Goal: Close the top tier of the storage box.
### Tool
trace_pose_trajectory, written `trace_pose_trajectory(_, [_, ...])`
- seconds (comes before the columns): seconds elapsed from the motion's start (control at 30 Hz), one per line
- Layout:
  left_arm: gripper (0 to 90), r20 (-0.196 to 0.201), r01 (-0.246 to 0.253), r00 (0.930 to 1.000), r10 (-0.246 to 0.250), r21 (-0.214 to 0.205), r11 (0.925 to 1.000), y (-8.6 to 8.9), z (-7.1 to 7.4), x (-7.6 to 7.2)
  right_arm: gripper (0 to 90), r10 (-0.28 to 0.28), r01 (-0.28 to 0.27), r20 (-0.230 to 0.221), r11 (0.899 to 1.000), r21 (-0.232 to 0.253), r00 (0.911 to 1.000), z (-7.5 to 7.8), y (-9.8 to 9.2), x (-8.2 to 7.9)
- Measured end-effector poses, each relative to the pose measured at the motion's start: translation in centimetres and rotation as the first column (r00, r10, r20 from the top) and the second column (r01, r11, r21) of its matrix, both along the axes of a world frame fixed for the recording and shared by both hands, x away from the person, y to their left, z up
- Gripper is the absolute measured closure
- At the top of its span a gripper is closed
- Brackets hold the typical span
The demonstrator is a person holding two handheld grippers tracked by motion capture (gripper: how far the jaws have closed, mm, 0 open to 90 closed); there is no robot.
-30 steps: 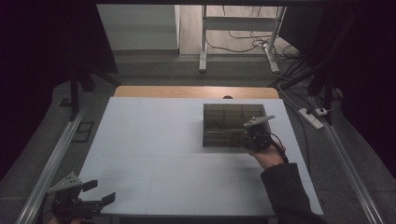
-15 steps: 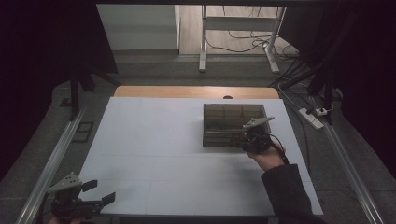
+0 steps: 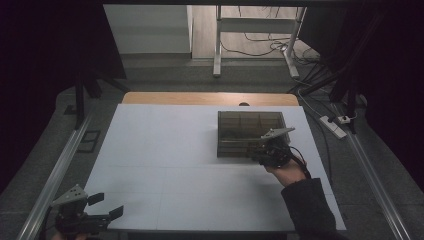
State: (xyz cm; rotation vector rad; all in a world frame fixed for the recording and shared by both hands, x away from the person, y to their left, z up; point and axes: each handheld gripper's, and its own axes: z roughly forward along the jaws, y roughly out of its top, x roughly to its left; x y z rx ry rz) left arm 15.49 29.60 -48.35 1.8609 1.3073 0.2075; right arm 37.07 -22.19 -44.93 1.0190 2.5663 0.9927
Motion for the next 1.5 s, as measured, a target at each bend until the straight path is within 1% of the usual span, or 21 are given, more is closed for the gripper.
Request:
trace_pose_trajectory(0.1, [6.4, 0.0, -0.001, 1.0, 0.001, 0.0, 1.0, 0.0, 0.0, 0.0, 68.8, -0.001, 0.001, -0.003, 1.0, -0.005, 1.0, 0.0, 0.1, -0.3])
trace_pose_trajectory(0.33, [6.4, 0.0, -0.002, 1.0, 0.002, 0.0, 1.0, 0.0, 0.0, 0.0, 62.9, -0.004, 0.004, 0.001, 1.0, 0.006, 1.0, 0.2, 0.3, -0.7])
trace_pose_trajectory(0.47, [6.4, 0.0, -0.001, 1.0, 0.001, -0.002, 1.0, 0.0, 0.0, 0.0, 58.9, -0.013, 0.014, -0.029, 0.999, 0.029, 0.9995, 0.3, 0.3, -1.0])
trace_pose_trajectory(0.5, [6.4, 0.0, -0.001, 1.0, 0.001, -0.002, 1.0, 0.0, 0.0, 0.0, 58.9, -0.013, 0.014, -0.029, 0.999, 0.029, 0.9995, 0.3, 0.3, -1.0])
trace_pose_trajectory(0.57, [6.4, 0.001, 0.0, 1.0, 0.0, -0.002, 1.0, 0.0, 0.0, 0.0, 54.9, -0.012, 0.013, -0.022, 0.999, 0.032, 0.9997, 0.3, 0.3, -1.2])
trace_pose_trajectory(0.63, [6.4, 0.001, 0.001, 1.0, -0.001, -0.002, 1.0, 0.0, 0.0, 0.0, 53.4, -0.016, 0.016, -0.02, 0.999, 0.034, 0.9997, 0.4, 0.3, -1.3])
trace_pose_trajectory(0.67, [6.3, 0.002, 0.002, 1.0, -0.002, -0.002, 1.0, 0.0, 0.0, 0.0, 50.4, -0.021, 0.022, -0.016, 0.999, 0.039, 0.9997, 0.5, 0.3, -1.5])
trace_pose_trajectory(0.7, [6.2, 0.002, 0.002, 1.0, -0.002, -0.002, 1.0, 0.0, 0.0, 0.0, 50.4, -0.021, 0.022, -0.016, 0.999, 0.039, 0.9997, 0.5, 0.3, -1.5])
trace_pose_trajectory(0.8, [6.2, 0.005, 0.005, 1.0, -0.005, -0.002, 1.0, 0.0, 0.0, 0.0, 44.0, -0.026, 0.026, -0.015, 0.999, 0.045, 0.9995, 0.6, 0.2, -1.9])
trace_pose_trajectory(0.9, [6.1, 0.007, 0.006, 1.0, -0.006, -0.001, 1.0, 0.0, 0.0, -0.1, 41.6, -0.029, 0.029, -0.008, 0.999, 0.038, 0.9996, 0.7, 0.2, -2.2])
trace_pose_trajectory(0.93, [6.0, 0.008, 0.007, 0.9999, -0.007, -0.001, 1.0, 0.0, 0.0, -0.1, 38.2, -0.032, 0.033, -0.012, 0.999, 0.04, 0.9994, 0.8, 0.3, -2.4])
trace_pose_trajectory(1.03, [6.0, 0.009, 0.008, 0.9999, -0.008, -0.001, 1.0, 0.0, 0.0, -0.1, 36.3, -0.031, 0.031, -0.006, 0.999, 0.041, 0.9995, 0.8, 0.3, -2.6])
trace_pose_trajectory(1.13, [5.9, 0.01, 0.01, 0.9999, -0.01, -0.002, 1.0, 0.0, 0.0, -0.1, 33.1, -0.026, 0.026, -0.013, 0.999, 0.044, 0.9996, 0.8, 0.3, -3.0])
trace_pose_trajectory(1.23, [5.9, 0.01, 0.01, 0.9999, -0.01, -0.002, 0.9999, 0.0, 0.0, -0.1, 31.9, -0.022, 0.023, -0.014, 0.999, 0.042, 0.9997, 0.8, 0.3, -3.2])
trace_pose_trajectory(1.27, [5.9, 0.01, 0.01, 0.9999, -0.01, -0.002, 0.9999, 0.0, 0.0, -0.1, 29.3, -0.023, 0.023, -0.006, 0.999, 0.041, 0.9997, 0.8, 0.2, -3.5])
trace_pose_trajectory(1.3, [5.9, 0.01, 0.01, 0.9999, -0.01, -0.002, 0.9999, 0.0, 0.0, -0.1, 29.3, -0.023, 0.023, -0.006, 0.999, 0.041, 0.9997, 0.8, 0.2, -3.5])
trace_pose_trajectory(1.33, [5.9, 0.01, 0.01, 0.9999, -0.01, -0.002, 0.9999, 0.0, 0.0, -0.1, 25.8, -0.029, 0.029, -0.004, 0.999, 0.036, 0.9996, 0.8, 0.2, -3.8])
trace_pose_trajectory(1.37, [5.9, 0.01, 0.01, 0.9999, -0.01, -0.002, 0.9999, 0.0, 0.0, -0.1, 24.4, -0.029, 0.029, 0.001, 0.999, 0.039, 0.9996, 0.8, 0.1, -3.9])
trace_pose_trajectory(1.4, [5.9, 0.01, 0.01, 0.9999, -0.01, -0.002, 1.0, 0.0, 0.0, -0.1, 24.4, -0.029, 0.029, 0.001, 0.999, 0.039, 0.9996, 0.8, 0.1, -3.9])
trace_pose_trajectory(1.47, [5.9, 0.01, 0.009, 0.9999, -0.009, -0.002, 1.0, 0.0, 0.0, -0.1, 19.2, -0.045, 0.045, -0.001, 0.998, 0.05, 0.999, 0.8, -0.1, -4.2])
trace_pose_trajectory(1.5, [5.9, 0.01, 0.009, 0.9999, -0.009, -0.002, 1.0, 0.0, 0.0, -0.1, 19.2, -0.045, 0.045, -0.001, 0.998, 0.05, 0.999, 0.8, -0.1, -4.2])
